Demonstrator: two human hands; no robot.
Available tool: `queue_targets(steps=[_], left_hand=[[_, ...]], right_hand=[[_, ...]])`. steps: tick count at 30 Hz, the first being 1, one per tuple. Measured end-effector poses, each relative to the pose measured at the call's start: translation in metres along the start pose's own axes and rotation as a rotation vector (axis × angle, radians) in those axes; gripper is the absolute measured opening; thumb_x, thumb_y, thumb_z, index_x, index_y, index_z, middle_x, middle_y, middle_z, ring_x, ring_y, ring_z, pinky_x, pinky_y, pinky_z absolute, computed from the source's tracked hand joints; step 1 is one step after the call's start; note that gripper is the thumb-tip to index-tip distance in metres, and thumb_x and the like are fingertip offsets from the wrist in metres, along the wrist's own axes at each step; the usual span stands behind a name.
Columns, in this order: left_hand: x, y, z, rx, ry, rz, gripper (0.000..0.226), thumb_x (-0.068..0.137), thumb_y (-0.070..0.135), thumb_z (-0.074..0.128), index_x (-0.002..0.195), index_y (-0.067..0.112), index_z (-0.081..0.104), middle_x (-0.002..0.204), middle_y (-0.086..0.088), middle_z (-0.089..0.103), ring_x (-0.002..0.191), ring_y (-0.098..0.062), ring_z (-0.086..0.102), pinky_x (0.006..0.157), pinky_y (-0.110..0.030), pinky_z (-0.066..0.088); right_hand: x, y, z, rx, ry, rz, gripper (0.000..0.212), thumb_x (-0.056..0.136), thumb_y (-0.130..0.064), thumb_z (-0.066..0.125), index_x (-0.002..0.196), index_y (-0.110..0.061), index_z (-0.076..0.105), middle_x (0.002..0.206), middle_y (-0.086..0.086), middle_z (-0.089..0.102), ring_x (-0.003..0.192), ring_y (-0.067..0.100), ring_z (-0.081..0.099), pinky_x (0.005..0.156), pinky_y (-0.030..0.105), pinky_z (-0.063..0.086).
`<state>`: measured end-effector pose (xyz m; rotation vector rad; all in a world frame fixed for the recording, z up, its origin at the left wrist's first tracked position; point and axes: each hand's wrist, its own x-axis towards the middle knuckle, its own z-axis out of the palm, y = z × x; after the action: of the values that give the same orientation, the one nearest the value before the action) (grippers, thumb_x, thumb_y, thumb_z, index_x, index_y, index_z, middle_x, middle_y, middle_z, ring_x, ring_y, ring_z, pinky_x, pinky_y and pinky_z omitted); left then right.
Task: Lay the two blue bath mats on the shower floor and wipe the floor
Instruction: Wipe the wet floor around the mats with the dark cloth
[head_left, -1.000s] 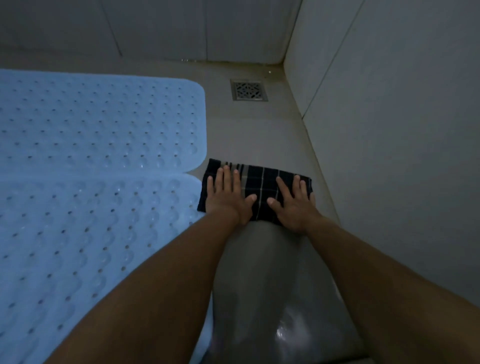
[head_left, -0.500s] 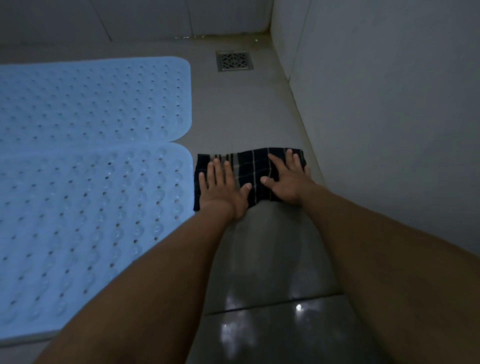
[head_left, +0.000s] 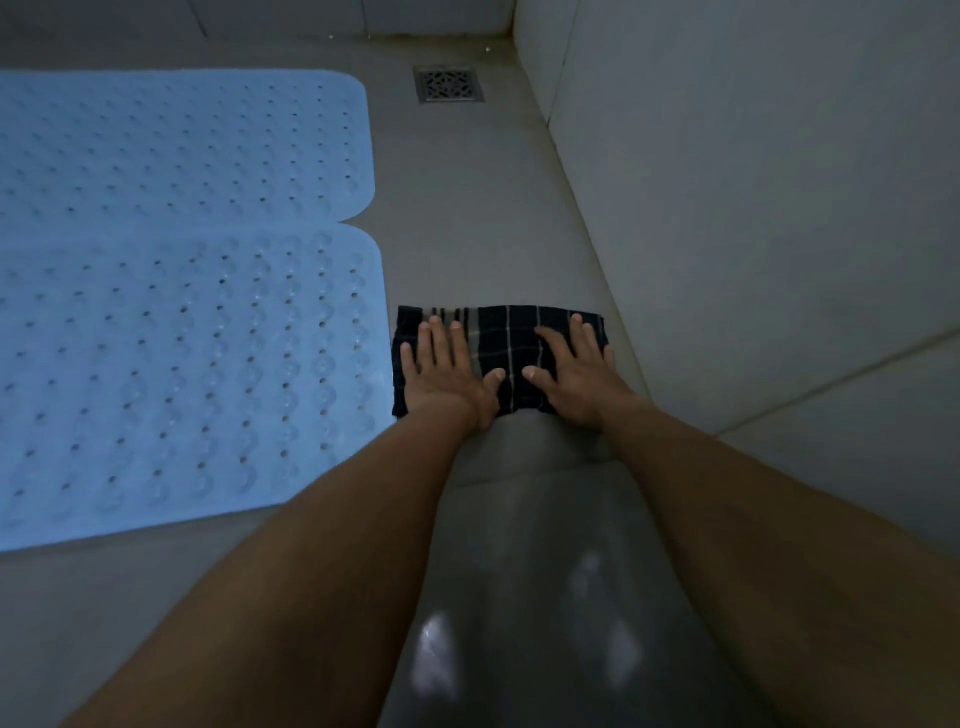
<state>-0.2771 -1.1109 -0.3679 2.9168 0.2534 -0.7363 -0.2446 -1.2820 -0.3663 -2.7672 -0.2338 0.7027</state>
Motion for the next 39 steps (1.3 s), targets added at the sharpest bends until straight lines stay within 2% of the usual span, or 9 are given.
queue_targets(steps=[8, 15, 20, 24, 26, 28, 30, 36, 39], left_hand=[[-0.054, -0.004, 0.021, 0.017, -0.005, -0.002, 0.082, 0.100, 0.061, 0.017, 0.153, 0.011, -0.021, 0.160, -0.014, -0.028, 0.148, -0.028, -0.025, 0.121, -0.048, -0.009], [-0.066, -0.038, 0.016, -0.076, 0.050, 0.300, 0.077, 0.091, 0.043, 0.050, 0.153, 0.017, 0.013, 0.164, -0.020, -0.001, 0.151, -0.035, -0.006, 0.121, -0.052, 0.004], [-0.065, -0.045, 0.022, 0.000, 0.095, 0.327, 0.067, 0.094, 0.039, 0.050, 0.153, 0.018, 0.024, 0.162, -0.019, 0.012, 0.151, -0.037, 0.007, 0.120, -0.051, 0.015], [-0.065, -0.037, 0.022, 0.189, 0.236, 0.355, 0.040, 0.100, 0.023, 0.044, 0.138, 0.010, 0.046, 0.135, -0.019, 0.049, 0.123, -0.037, 0.047, 0.099, -0.048, 0.043], [-0.067, -0.032, 0.019, 0.265, 0.264, 0.363, 0.037, 0.099, 0.014, 0.045, 0.136, 0.007, 0.046, 0.129, -0.019, 0.055, 0.115, -0.036, 0.054, 0.092, -0.045, 0.046], [-0.068, -0.032, 0.012, 0.321, 0.263, 0.361, 0.035, 0.099, 0.013, 0.043, 0.134, 0.006, 0.046, 0.124, -0.018, 0.061, 0.109, -0.037, 0.060, 0.089, -0.045, 0.046], [-0.073, -0.035, 0.006, 0.341, 0.265, 0.374, 0.033, 0.098, 0.021, 0.042, 0.126, 0.005, 0.050, 0.117, -0.019, 0.066, 0.102, -0.037, 0.064, 0.090, -0.043, 0.043], [-0.114, -0.057, 0.016, 0.299, 0.242, 0.512, 0.041, 0.096, 0.032, 0.037, 0.123, 0.004, 0.051, 0.119, -0.020, 0.059, 0.096, -0.039, 0.065, 0.071, -0.039, 0.048], [-0.143, -0.063, 0.026, 0.230, 0.251, 0.467, 0.036, 0.100, 0.031, 0.038, 0.124, 0.006, 0.048, 0.127, -0.020, 0.057, 0.109, -0.037, 0.062, 0.074, -0.040, 0.049]], right_hand=[[-0.051, 0.010, 0.013, -0.151, -0.125, -0.067, 0.080, 0.094, -0.070, 0.035, 0.154, -0.044, -0.011, 0.160, 0.005, -0.030, 0.148, 0.022, -0.024, 0.119, 0.045, -0.010], [-0.057, 0.002, 0.009, -0.137, -0.096, -0.071, 0.069, 0.102, -0.051, 0.038, 0.157, -0.037, -0.001, 0.164, 0.010, -0.016, 0.152, 0.028, -0.010, 0.121, 0.049, 0.002], [-0.056, -0.001, 0.010, -0.171, -0.047, -0.075, 0.061, 0.105, -0.036, 0.040, 0.158, -0.033, 0.008, 0.165, 0.013, -0.005, 0.152, 0.031, -0.003, 0.120, 0.051, 0.011], [-0.056, -0.005, 0.013, -0.235, -0.005, -0.063, 0.059, 0.104, -0.025, 0.043, 0.157, -0.029, 0.017, 0.165, 0.014, 0.008, 0.151, 0.034, 0.008, 0.117, 0.053, 0.023], [-0.058, -0.008, 0.008, -0.201, 0.008, -0.066, 0.052, 0.104, -0.023, 0.043, 0.154, -0.025, 0.029, 0.161, 0.016, 0.022, 0.147, 0.036, 0.022, 0.113, 0.049, 0.032], [-0.060, -0.013, 0.001, -0.198, 0.009, -0.101, 0.039, 0.104, -0.023, 0.043, 0.143, -0.018, 0.045, 0.147, 0.018, 0.045, 0.130, 0.036, 0.045, 0.095, 0.039, 0.042], [-0.065, -0.021, -0.007, -0.161, -0.030, -0.096, 0.028, 0.104, -0.024, 0.046, 0.127, -0.013, 0.055, 0.131, 0.019, 0.058, 0.115, 0.035, 0.055, 0.081, 0.033, 0.040], [-0.108, -0.031, 0.007, 0.001, -0.178, -0.033, 0.038, 0.103, -0.029, 0.049, 0.136, -0.011, 0.054, 0.140, 0.015, 0.054, 0.126, 0.033, 0.051, 0.099, 0.033, 0.041], [-0.128, -0.031, 0.029, -0.044, -0.145, -0.049, 0.041, 0.105, -0.028, 0.043, 0.145, -0.017, 0.045, 0.151, 0.015, 0.043, 0.139, 0.035, 0.037, 0.109, 0.041, 0.035]])
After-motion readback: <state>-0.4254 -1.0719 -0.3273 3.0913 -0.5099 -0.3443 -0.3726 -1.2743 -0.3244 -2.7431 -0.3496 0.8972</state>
